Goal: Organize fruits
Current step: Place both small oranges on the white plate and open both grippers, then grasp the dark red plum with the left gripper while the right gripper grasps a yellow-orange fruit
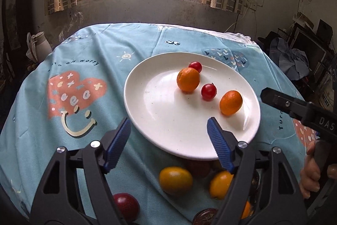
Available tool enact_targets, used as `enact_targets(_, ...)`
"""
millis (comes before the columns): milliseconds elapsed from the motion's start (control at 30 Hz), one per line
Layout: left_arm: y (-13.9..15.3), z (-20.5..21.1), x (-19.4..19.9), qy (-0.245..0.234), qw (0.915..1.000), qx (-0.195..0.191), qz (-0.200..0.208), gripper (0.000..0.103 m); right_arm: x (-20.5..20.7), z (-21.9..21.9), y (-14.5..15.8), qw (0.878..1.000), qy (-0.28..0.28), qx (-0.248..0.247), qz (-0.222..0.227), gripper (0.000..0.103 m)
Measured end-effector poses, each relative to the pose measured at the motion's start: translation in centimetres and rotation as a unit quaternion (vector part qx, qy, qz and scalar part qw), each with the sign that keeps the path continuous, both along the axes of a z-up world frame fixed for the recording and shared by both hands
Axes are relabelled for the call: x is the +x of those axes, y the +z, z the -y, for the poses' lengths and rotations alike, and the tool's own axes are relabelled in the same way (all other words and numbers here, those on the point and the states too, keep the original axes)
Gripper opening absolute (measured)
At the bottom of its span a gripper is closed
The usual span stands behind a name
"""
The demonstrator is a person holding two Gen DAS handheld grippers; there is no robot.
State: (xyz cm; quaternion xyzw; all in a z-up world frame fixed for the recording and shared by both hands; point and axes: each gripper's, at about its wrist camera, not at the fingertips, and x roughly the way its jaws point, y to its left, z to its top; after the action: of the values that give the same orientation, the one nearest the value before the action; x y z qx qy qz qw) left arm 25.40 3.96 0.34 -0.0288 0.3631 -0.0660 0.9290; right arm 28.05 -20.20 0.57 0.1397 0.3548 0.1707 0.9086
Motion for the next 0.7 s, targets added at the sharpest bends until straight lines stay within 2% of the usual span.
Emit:
enact_targets(133,0.6,-2.0,-1.7,0.025,0.9996,0.003,0.014,0.077,-3.4,0.3,2.5,0.999,0.016,0.012,0.029,0.072)
enact_targets(233,0.3,-4.2,-3.5,0.046,0.9988,-0.012,0.008,0.077,-7.3,1.2,2.7,0.998,0.009,0.004,0.061,0.082)
enact_targets(267,-0.1,-4.9,-4.2,0.053,0.9984,-0.017,0.005,0.077,-8.6,1.7,2.5,0.997,0.004,-0.001,0.073,0.089)
enact_targets(333,-1.0,-6.2,-5.4,0.066,0.9976,-0.018,-0.008,0.077,-10.5,2.5,2.0,0.996,-0.014,-0.013,0.087,0.092)
enact_targets(400,-1.8,-7.0,-6.4,0.076,0.9968,-0.017,-0.019,0.077,-11.4,3.4,1.3,0.997,-0.022,-0.011,0.077,0.092)
enact_targets(500,-2.6,-7.2,-7.6,0.075,0.9967,-0.008,-0.029,0.077,-11.6,5.1,0.5,0.998,-0.031,0.031,0.054,0.092)
enact_targets(600,-3.4,-5.9,-8.8,0.055,0.9976,0.019,-0.036,0.077,-11.6,6.1,0.0,0.997,-0.041,0.055,0.036,0.092)
enact_targets(700,-4.2,-4.7,-9.3,0.042,0.997,0.051,-0.042,0.077,-11.5,5.9,-0.3,0.997,-0.042,0.055,0.029,0.092)
